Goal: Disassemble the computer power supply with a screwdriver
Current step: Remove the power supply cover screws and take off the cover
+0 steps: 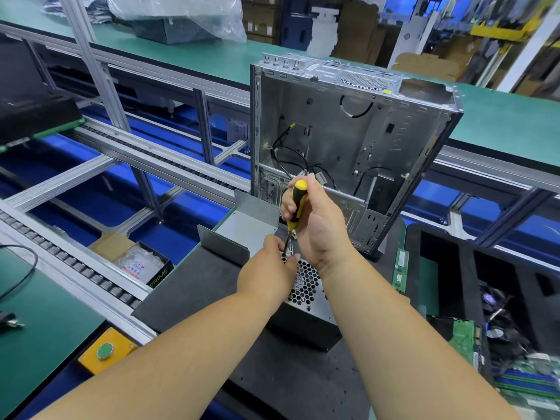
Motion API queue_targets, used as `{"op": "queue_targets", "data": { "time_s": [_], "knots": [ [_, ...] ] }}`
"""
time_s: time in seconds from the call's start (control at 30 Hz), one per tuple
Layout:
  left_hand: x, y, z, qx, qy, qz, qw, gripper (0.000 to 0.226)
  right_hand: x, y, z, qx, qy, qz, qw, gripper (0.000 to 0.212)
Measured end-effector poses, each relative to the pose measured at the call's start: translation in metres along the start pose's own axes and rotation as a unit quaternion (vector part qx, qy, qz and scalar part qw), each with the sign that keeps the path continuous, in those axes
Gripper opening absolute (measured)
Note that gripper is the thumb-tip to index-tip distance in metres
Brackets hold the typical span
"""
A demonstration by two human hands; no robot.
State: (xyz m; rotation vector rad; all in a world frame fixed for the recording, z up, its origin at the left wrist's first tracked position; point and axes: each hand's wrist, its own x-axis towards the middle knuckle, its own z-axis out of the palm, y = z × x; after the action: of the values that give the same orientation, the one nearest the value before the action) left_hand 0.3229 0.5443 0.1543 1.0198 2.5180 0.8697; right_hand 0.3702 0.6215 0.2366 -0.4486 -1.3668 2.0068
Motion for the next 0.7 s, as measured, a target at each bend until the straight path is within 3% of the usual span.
{"op": "queue_targets", "data": {
  "time_s": [0.27, 0.43, 0.63, 0.7],
  "knots": [
    [0.0002, -0.0018, 0.0023, 0.004, 0.012, 0.005, 1.000, 0.026, -0.0031, -0.0037, -0.0068, -0.010, -0.015, -0.001, 1.000, 0.019],
    [-0.0004, -0.0014, 0.0030, 0.008, 0.021, 0.002, 1.000, 0.027, -0.0027, -0.0069, -0.0088, -0.091, 0.034, 0.003, 0.995, 0.021],
    [0.0002, -0.0020, 0.0029, 0.007, 0.019, 0.005, 1.000, 0.027, -0.0066, -0.0098, -0.0081, -0.051, 0.068, 0.008, 0.996, 0.019],
    [0.0004, -0.0018, 0.0028, 0.001, 0.013, 0.005, 1.000, 0.027, -0.0067, -0.0094, -0.0071, -0.052, 0.077, 0.002, 0.996, 0.028]
  ]
}}
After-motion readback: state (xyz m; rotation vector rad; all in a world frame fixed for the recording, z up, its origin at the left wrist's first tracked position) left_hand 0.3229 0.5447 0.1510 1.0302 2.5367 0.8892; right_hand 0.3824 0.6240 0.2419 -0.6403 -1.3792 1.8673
